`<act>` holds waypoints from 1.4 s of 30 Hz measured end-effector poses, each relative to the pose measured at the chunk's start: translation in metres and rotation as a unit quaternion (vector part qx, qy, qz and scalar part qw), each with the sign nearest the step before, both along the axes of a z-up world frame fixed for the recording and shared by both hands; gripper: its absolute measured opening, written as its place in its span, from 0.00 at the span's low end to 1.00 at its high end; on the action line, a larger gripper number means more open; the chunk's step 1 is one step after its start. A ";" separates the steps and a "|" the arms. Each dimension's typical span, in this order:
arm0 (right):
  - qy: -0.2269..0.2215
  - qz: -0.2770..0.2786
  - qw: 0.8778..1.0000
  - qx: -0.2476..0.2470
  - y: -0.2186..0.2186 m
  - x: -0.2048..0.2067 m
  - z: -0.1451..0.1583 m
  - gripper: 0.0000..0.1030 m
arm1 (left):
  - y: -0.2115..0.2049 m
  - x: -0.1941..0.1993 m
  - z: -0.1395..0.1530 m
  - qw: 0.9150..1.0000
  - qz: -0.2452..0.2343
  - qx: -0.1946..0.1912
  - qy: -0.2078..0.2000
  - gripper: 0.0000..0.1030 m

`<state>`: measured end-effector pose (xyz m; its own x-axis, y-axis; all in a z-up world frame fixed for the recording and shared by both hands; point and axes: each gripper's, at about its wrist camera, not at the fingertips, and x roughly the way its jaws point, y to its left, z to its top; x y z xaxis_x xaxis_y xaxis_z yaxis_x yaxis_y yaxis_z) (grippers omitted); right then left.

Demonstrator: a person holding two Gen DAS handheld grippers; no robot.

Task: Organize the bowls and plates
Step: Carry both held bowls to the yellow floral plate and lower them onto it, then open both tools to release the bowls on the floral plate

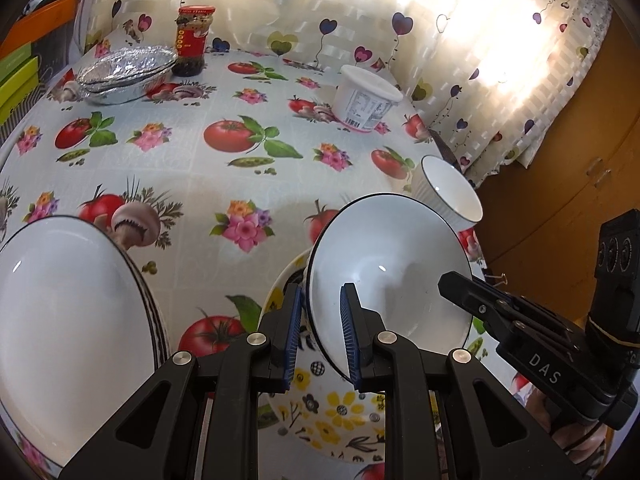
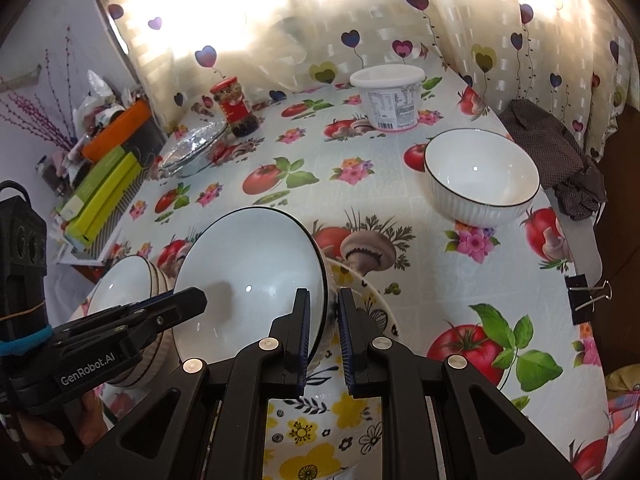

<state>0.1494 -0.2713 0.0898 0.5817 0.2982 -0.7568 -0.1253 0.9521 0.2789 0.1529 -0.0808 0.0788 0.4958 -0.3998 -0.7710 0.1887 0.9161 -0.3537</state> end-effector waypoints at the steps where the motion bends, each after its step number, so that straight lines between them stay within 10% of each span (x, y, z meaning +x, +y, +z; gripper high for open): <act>1: 0.001 0.000 1.000 0.001 0.000 -0.001 -0.001 0.14 | 0.000 -0.001 -0.002 1.000 0.000 0.001 0.002 0.20; 42: 0.031 -0.019 0.999 0.025 -0.012 -0.016 -0.023 0.17 | -0.007 -0.009 -0.017 1.000 -0.018 0.006 0.008 0.20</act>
<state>0.1336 -0.2835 0.0667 0.5452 0.3154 -0.7767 -0.0698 0.9404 0.3329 0.1439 -0.0882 0.0620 0.4693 -0.4076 -0.7833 0.2161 0.9131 -0.3457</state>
